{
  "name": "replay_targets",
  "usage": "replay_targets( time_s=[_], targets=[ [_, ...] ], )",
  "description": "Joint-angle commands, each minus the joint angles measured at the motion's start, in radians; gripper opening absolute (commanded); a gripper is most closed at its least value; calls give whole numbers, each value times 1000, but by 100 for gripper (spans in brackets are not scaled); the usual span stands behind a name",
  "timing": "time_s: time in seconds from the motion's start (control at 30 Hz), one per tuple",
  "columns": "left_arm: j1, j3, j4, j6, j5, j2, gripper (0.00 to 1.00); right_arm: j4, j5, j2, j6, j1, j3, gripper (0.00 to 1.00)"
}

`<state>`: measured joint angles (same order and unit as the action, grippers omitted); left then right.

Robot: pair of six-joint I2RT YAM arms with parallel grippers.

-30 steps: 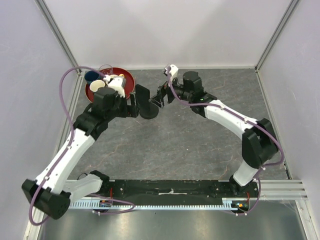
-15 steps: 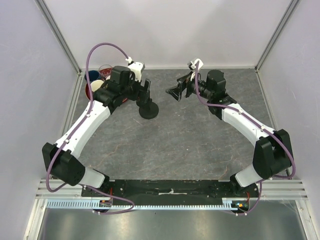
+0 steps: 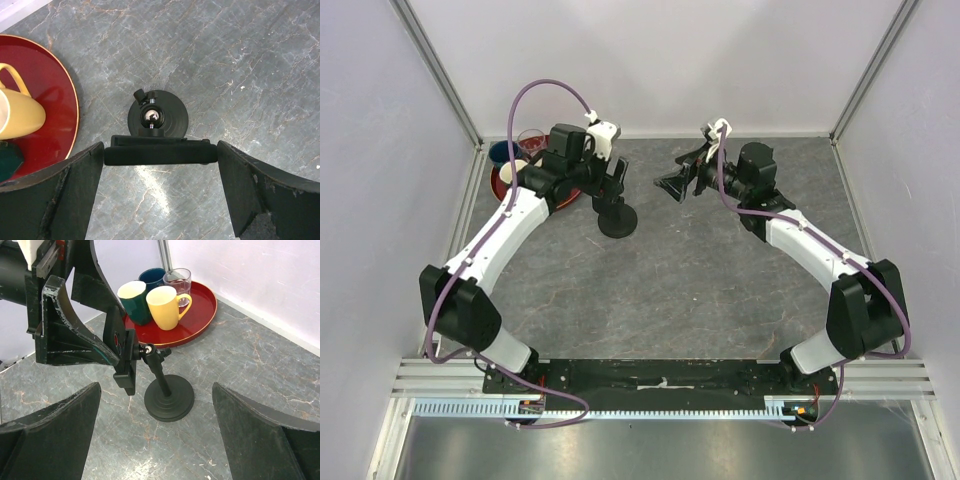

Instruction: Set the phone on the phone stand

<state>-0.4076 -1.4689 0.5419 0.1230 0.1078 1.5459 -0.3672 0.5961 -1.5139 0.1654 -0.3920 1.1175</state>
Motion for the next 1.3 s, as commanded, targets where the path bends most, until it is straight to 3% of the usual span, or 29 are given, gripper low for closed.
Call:
replay_targets(
  time_s=[0.0, 0.23, 0.37, 0.5, 0.6, 0.7, 0.73, 0.77, 1.07, 1.27],
  targets=[
    [4, -59, -33, 63, 58, 20, 98, -68, 27, 43, 17, 10, -12, 98],
    [1, -18, -80, 9, 14, 11, 92, -76, 14, 44, 22, 15, -18, 98],
    [-14, 19, -111, -10, -28, -10, 76, -75, 10, 46, 22, 16, -18, 98],
    [-39, 35, -109, 1, -83, -17, 67, -75, 5, 47, 22, 18, -18, 98],
    [-57, 39, -102, -11, -105, -29, 51, -70, -2, 46, 20, 18, -18, 98],
    [-77, 36, -74, -55, -129, -43, 27, -61, -15, 47, 17, 19, -16, 98],
    [-83, 33, -63, -68, -141, -55, 9, -59, -18, 46, 16, 19, -15, 98],
    [-97, 32, -41, -81, -160, -59, 2, -59, -21, 49, 14, 18, -18, 98],
    [-114, 24, 186, -547, -592, -179, 2, -50, -45, 46, 20, 24, -15, 98],
    [-112, -30, 369, -793, -755, -202, 2, -53, -48, 49, 32, 25, -12, 98]
  ],
)
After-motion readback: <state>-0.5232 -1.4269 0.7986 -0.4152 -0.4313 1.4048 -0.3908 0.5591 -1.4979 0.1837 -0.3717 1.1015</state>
